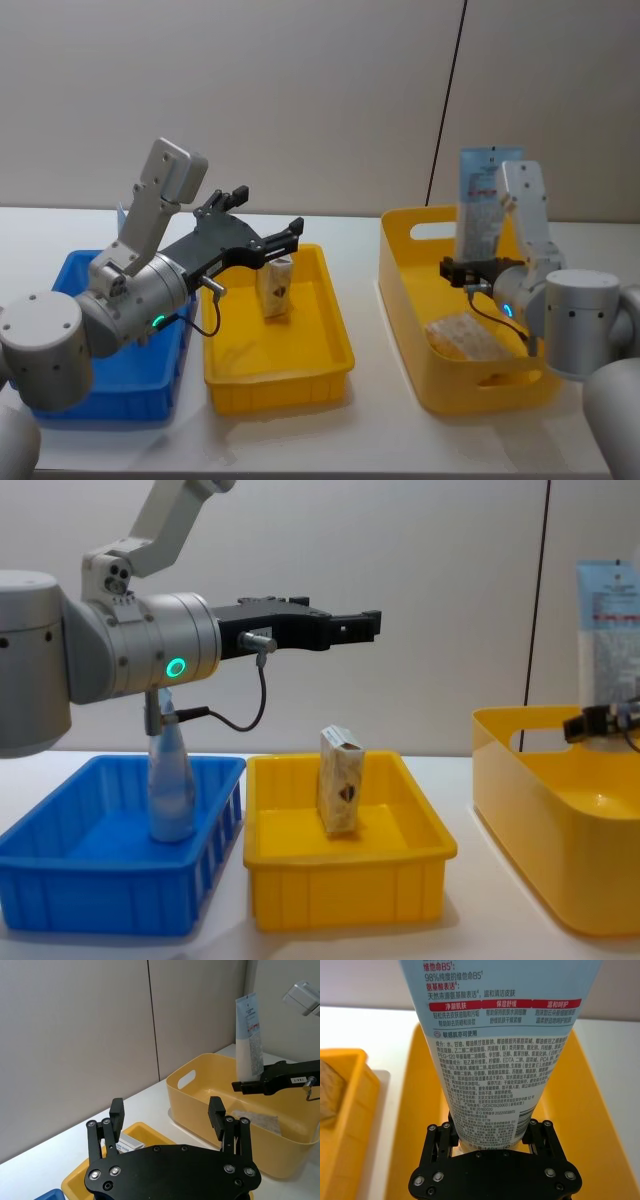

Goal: Bimanual collaborative sorting of washing and personal care products

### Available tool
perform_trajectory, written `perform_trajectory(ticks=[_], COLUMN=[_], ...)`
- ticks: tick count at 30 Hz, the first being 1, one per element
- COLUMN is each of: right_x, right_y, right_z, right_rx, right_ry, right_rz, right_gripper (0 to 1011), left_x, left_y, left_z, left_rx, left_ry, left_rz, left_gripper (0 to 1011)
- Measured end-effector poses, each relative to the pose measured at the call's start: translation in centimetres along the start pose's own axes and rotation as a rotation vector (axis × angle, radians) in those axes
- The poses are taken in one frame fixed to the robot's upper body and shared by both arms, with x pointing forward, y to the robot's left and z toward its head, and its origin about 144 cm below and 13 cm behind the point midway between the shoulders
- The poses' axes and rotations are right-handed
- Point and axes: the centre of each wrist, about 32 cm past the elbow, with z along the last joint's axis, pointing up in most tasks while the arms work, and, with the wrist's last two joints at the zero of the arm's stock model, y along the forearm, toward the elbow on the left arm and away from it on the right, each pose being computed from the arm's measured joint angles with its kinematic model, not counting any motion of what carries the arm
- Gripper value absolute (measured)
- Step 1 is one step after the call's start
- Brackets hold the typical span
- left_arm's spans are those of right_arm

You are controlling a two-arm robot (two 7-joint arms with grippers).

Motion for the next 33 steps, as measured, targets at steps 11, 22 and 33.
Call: perform_trajectory(ticks=[11,22,33], right_x=[1.0,1.3,1.3], right_y=[0.1,0.2,-0.1], right_z=[0.3,0.4,0.4], right_rx=[-0.060,-0.077,-0.053], right_ry=[-0.026,-0.028,-0.037], right_rz=[-0.038,-0.055,-0.052], right_gripper=[659,977,1004], left_x=[0.0,0.0,0.0], left_y=[0.0,0.0,0.0], left_z=[0.0,0.0,0.0], left_rx=[0.000,0.000,0.000], left_ry=[0.000,0.000,0.000], left_rz=[0.000,0.000,0.000], left_gripper=[1002,1002,1001])
